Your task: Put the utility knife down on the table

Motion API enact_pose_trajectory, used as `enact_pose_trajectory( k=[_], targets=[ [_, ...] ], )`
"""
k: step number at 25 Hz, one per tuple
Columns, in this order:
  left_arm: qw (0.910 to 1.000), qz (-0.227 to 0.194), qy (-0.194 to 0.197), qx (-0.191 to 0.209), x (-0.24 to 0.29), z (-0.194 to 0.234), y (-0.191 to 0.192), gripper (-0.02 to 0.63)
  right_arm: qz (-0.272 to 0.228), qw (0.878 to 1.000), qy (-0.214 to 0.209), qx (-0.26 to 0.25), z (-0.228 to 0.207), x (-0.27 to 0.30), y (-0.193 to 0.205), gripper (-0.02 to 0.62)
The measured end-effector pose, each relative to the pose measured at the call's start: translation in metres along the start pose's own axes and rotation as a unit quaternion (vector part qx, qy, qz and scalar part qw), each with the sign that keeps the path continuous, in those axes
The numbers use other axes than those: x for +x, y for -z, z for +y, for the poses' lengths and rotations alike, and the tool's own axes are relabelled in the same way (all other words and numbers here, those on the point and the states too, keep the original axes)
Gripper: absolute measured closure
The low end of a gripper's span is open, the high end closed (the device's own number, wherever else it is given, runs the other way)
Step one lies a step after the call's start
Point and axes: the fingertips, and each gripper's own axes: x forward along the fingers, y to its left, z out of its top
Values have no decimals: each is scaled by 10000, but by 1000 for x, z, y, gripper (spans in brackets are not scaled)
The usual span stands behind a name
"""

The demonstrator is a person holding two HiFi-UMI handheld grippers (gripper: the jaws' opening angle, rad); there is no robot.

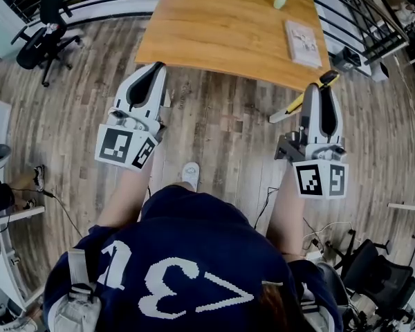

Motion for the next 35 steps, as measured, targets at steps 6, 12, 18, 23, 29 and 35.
enact_pose_trajectory(
  k=[6, 12, 18, 23, 29, 35],
  targets=[
    [9999, -13, 152, -18, 47, 43, 8, 581, -21, 9999, 131, 36, -5, 50, 15, 466],
    [9995, 175, 162, -188, 73, 63, 35, 580, 117, 9997, 191, 89, -19, 81, 36, 466],
    [9995, 263, -3, -199, 104, 84, 54, 581, 161, 9996, 46, 234, -40, 126, 61, 466],
    [9994, 218, -251, -108, 149, 106, 60, 581, 154, 9991, -257, 290, -67, 186, 75, 466],
    [9984, 202, -515, -75, 235, 125, 76, 581, 184, 9976, -576, 328, -122, 269, 88, 466],
    [9971, 105, -756, 57, 315, 137, 82, 580, 179, 9962, -757, 385, -187, 338, 95, 466]
  ],
)
